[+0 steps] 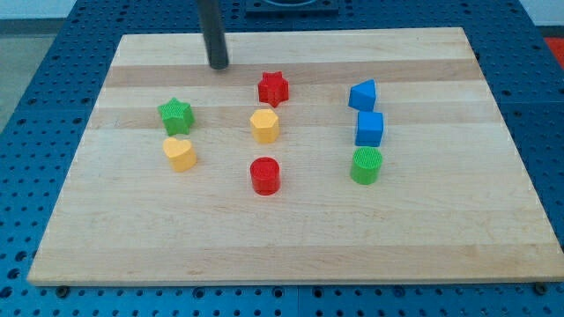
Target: Slide green star a bit down and right
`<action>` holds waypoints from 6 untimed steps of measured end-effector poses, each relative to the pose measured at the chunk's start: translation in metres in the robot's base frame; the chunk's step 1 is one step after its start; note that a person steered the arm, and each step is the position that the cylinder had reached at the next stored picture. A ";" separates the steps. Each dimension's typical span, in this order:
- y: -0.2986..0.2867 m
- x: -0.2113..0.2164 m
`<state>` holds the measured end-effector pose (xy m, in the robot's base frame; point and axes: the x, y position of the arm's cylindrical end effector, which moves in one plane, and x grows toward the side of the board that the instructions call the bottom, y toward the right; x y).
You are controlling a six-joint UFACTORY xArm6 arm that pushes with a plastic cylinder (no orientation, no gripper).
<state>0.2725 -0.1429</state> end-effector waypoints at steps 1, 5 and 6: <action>-0.052 0.029; -0.059 0.108; -0.059 0.108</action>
<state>0.3801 -0.2023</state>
